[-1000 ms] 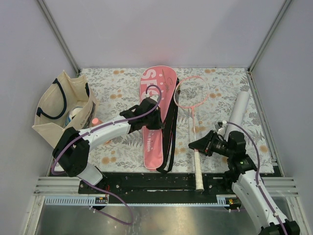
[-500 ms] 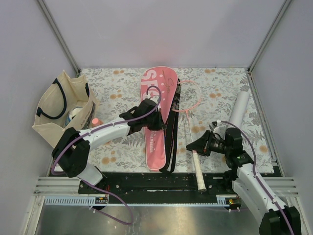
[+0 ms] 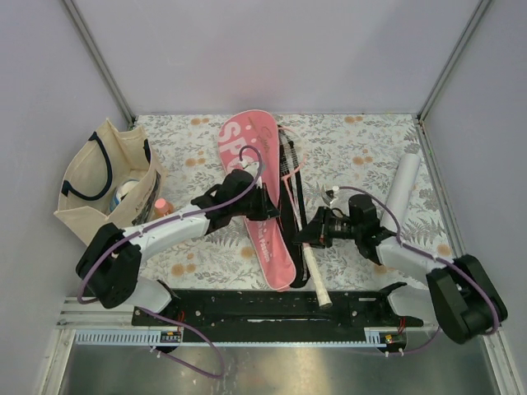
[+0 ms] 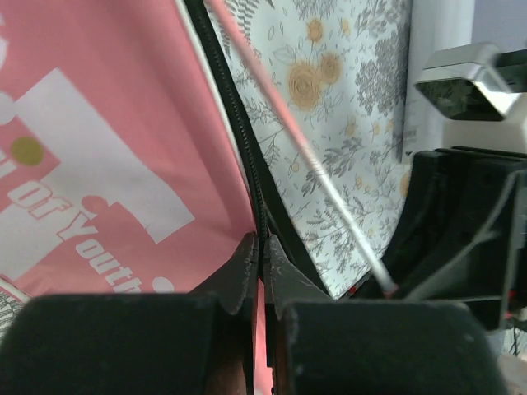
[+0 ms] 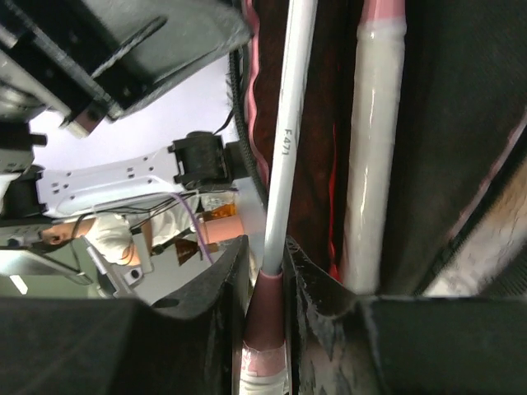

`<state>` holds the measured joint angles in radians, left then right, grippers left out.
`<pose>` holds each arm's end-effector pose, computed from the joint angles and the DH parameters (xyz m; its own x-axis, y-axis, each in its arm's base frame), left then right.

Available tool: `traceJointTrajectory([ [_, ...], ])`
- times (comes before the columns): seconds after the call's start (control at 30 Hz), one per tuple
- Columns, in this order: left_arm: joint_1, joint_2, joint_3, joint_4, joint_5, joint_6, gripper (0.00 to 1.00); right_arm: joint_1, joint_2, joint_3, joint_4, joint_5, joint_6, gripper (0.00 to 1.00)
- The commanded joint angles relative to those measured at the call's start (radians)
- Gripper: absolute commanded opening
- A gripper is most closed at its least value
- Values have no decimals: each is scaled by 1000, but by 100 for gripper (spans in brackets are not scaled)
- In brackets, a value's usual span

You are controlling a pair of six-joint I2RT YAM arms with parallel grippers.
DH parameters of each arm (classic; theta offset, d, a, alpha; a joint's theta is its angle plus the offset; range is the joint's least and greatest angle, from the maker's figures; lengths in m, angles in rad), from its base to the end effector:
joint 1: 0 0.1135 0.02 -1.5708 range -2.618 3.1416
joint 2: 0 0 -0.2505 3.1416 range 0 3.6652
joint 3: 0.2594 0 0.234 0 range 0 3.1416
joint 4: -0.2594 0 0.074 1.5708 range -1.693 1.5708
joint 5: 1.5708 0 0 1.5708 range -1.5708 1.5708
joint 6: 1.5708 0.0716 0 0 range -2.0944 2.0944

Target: Pack up the badminton gear

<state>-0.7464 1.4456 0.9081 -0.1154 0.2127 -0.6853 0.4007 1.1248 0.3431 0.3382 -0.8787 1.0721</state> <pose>0.2306 -0.2339 0.2103 -0.8433 -0.0627 -0.5338 0.3269 0.7285 -0.6020 0.1837 0.1377 0.1714 -0.9699 0.1978 -0.1419 -0.0783 0.2983 0.9513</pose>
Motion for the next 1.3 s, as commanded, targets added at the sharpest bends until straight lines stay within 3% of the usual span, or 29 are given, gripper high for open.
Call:
traceJointTrajectory([
  [0.0,-13,-91,-57,111,140,-95,0,42,186,134,249,204,-127,0],
  [0.2,-10,-125,-91,125,136,-93,0,95,492,237,563,77,10,0],
  [0.33,1,-128,-80,34,83,-7,0,95,520,191,647,20,60,0],
  [0.43,16,-107,-75,26,100,56,0,95,477,174,526,6,-23,0],
  [0.67,18,-47,-11,-44,206,300,0,93,305,209,-37,-17,-343,0],
  [0.97,9,-111,-32,-35,218,458,0,95,103,232,-467,12,-501,0],
  [1.27,10,-183,-57,-32,12,547,0,98,-14,166,-443,-95,-388,0],
])
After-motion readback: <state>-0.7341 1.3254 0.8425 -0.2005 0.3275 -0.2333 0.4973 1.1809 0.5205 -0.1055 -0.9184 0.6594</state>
